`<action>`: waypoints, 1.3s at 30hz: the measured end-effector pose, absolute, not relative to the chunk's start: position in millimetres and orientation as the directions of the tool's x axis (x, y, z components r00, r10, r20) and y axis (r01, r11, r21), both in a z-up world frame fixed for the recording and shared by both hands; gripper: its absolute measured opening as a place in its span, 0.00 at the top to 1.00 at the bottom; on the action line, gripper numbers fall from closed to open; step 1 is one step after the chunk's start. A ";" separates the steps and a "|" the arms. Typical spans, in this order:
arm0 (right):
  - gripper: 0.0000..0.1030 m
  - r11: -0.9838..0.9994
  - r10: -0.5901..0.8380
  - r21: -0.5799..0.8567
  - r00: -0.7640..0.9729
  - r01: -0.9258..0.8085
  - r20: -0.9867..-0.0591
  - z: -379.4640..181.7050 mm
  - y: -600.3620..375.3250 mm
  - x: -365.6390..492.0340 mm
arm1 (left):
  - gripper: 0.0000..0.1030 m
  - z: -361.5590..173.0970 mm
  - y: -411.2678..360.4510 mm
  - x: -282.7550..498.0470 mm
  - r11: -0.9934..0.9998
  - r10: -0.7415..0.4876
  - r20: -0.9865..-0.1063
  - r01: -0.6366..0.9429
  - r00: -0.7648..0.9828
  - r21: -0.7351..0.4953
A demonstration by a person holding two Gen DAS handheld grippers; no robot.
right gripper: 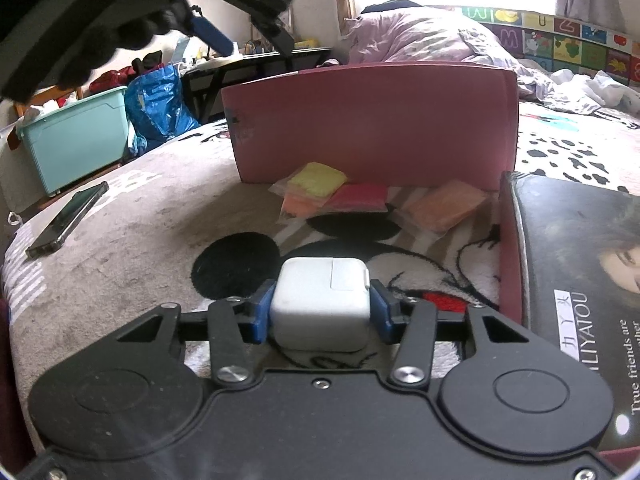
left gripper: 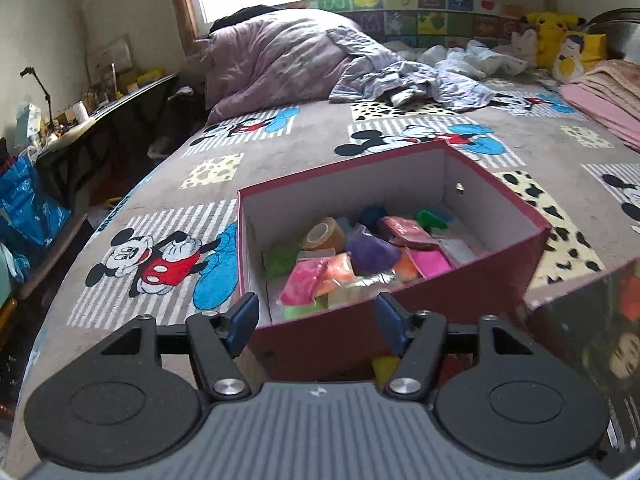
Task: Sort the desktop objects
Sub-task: 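Withdraw the left gripper from the box while the right gripper lifts the white adapter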
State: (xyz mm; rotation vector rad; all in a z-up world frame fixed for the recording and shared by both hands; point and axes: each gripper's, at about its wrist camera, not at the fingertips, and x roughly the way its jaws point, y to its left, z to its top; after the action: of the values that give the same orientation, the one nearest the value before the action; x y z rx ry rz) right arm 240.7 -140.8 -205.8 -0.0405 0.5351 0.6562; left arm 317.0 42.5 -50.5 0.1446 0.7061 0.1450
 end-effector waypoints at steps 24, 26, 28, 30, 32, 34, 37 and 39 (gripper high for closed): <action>0.56 0.821 0.513 0.063 0.682 -0.568 -0.521 -203.0 -133.3 237.9 | 0.39 -158.8 70.0 196.0 0.980 0.170 -0.603 -0.200 0.779 0.019; 0.57 0.824 0.494 0.036 0.688 -0.565 -0.531 -201.7 -129.7 236.4 | 0.39 -167.9 66.8 191.6 0.975 0.194 -0.576 -0.220 0.794 0.024; 0.57 0.830 0.478 0.021 0.691 -0.558 -0.542 -199.3 -127.6 235.2 | 0.39 -173.9 65.0 186.6 0.969 0.215 -0.547 -0.246 0.809 0.016; 0.57 0.835 0.466 0.018 0.691 -0.549 -0.553 -197.0 -127.3 234.4 | 0.39 -179.6 66.6 184.4 0.970 0.197 -0.540 -0.244 0.818 -0.016; 0.56 0.839 0.459 0.017 0.690 -0.544 -0.560 -194.9 -128.5 232.7 | 0.39 -185.1 67.1 186.5 0.973 0.177 -0.553 -0.231 0.814 -0.028; 0.56 0.843 0.451 0.017 0.689 -0.538 -0.567 -192.0 -129.7 231.0 | 0.39 -188.6 67.0 189.2 0.975 0.159 -0.564 -0.218 0.810 -0.038; 0.56 0.852 0.448 0.038 0.690 -0.522 -0.568 -185.8 -133.1 229.5 | 0.39 -186.9 66.4 193.3 0.978 0.129 -0.568 -0.198 0.813 -0.063; 0.56 0.857 0.451 0.056 0.692 -0.512 -0.564 -180.4 -136.1 227.7 | 0.39 -184.6 65.0 196.9 0.982 0.106 -0.572 -0.176 0.814 -0.069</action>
State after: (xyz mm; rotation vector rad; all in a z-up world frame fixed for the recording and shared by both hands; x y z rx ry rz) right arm 227.7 -136.1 -180.4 -0.1085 0.6008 0.5394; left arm 196.9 65.0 -184.6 -0.1206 0.6023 0.1510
